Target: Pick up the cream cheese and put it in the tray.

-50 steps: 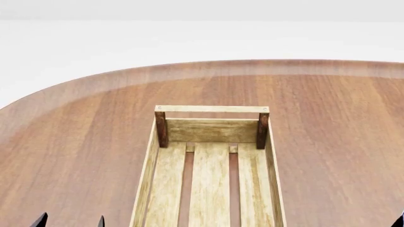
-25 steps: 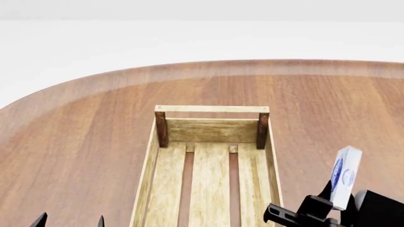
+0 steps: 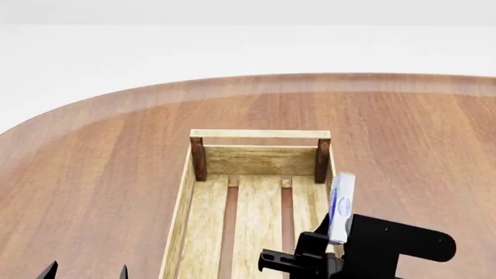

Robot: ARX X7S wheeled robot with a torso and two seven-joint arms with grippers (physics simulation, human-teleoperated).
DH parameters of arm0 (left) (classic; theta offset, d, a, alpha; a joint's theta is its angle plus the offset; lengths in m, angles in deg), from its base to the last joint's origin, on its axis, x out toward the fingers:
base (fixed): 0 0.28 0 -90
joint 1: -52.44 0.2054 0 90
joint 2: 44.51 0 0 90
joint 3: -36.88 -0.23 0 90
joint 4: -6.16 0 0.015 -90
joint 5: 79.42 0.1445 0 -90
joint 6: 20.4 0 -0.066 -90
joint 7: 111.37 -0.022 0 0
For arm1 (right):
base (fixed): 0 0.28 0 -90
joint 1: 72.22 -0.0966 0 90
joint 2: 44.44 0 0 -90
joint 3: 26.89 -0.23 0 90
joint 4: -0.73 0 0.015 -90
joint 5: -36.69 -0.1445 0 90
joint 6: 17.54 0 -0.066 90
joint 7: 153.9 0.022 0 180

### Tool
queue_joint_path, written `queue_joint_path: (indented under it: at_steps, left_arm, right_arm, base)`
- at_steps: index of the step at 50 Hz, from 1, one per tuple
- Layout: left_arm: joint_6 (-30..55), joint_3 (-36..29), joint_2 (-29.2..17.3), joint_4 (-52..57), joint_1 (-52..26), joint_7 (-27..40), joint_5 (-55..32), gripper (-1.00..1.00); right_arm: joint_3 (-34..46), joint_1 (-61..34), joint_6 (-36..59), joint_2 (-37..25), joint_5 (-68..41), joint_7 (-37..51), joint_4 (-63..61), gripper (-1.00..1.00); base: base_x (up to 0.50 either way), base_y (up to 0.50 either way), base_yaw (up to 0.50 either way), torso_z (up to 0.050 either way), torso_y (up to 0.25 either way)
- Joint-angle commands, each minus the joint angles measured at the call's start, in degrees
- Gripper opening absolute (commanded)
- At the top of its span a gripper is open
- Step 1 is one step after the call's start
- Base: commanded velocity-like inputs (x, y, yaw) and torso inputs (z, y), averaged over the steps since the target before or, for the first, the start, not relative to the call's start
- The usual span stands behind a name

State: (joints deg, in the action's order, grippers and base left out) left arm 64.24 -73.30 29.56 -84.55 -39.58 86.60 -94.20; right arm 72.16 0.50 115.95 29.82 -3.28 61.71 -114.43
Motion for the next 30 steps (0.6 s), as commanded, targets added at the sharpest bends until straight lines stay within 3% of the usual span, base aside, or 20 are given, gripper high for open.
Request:
queue_joint_path:
  at_steps: [1, 30]
  left_arm:
    - [-0.22, -0.18, -0.12, -0.13, -0.15, 0.05, -0.18, 1.00]
    - [-0.14, -0.52, -0.40, -0.16, -0.27, 0.61, -0.60, 1.00]
  right_arm:
    - [5.92, -2.89, -5.11, 2.30, 5.56, -4.51, 8.09, -1.00]
    - [13.37, -6.06, -22.58, 7.52, 14.31, -14.57, 34.90, -1.00]
  base:
    - [0.00, 0.00, 0.00, 0.000, 0.000]
    - [0.00, 0.00, 0.00, 0.001, 0.001]
